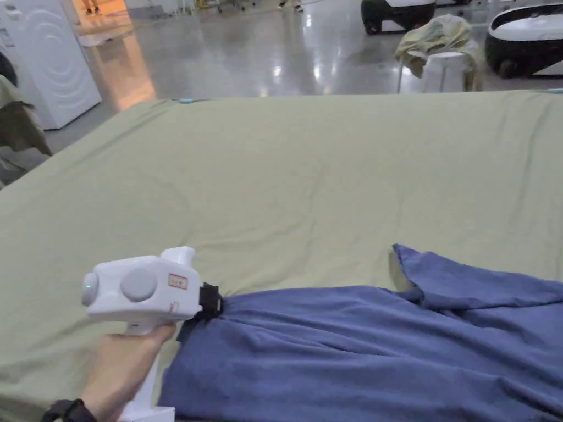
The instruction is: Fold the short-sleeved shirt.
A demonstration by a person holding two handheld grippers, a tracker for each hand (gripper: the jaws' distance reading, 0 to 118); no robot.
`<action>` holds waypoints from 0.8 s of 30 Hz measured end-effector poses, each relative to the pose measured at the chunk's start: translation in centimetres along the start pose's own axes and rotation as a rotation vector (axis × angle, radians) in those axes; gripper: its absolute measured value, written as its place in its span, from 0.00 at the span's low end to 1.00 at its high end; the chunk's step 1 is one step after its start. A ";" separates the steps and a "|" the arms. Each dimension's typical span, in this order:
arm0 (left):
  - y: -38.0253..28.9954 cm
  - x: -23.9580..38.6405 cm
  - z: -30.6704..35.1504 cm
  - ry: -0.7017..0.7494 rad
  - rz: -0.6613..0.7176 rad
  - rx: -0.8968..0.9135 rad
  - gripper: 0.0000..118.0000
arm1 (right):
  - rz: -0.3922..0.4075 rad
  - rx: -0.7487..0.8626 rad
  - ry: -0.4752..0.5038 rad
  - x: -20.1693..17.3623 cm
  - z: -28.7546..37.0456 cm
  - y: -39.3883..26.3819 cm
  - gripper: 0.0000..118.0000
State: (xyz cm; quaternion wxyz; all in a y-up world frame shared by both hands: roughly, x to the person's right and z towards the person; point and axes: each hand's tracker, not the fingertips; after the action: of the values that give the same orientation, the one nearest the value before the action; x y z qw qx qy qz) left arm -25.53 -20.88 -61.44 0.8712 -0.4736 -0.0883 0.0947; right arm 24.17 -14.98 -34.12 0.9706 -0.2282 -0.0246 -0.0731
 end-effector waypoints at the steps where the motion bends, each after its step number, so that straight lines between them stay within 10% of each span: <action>1: -0.2 0.0 -0.2 0.015 -0.002 -0.005 0.05 | -0.001 -0.003 -0.010 0.2 0.2 0.0 0.00; 2: -0.2 0.4 -0.2 0.017 -0.006 -0.006 0.05 | -0.005 -0.010 -0.028 0.4 0.4 0.1 0.01; 6: -0.2 1.1 0.2 0.024 -0.042 -0.011 0.05 | -0.115 -0.079 -0.064 2.1 0.8 -0.4 0.67; 16: 0.0 0.8 -0.3 0.006 -0.038 -0.025 0.05 | -0.719 -0.136 0.062 5.7 -3.7 -2.8 0.66; 24: -0.1 1.0 -0.5 0.003 -0.050 -0.021 0.05 | -0.873 -0.180 0.014 6.3 -6.3 -2.4 0.66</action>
State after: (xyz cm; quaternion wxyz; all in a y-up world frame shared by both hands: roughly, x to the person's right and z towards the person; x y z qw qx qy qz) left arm -24.46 -21.10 -61.61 0.8685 -0.4803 -0.0998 0.0715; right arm 30.15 -20.75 -38.16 0.8252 -0.2795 -0.1058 -0.4793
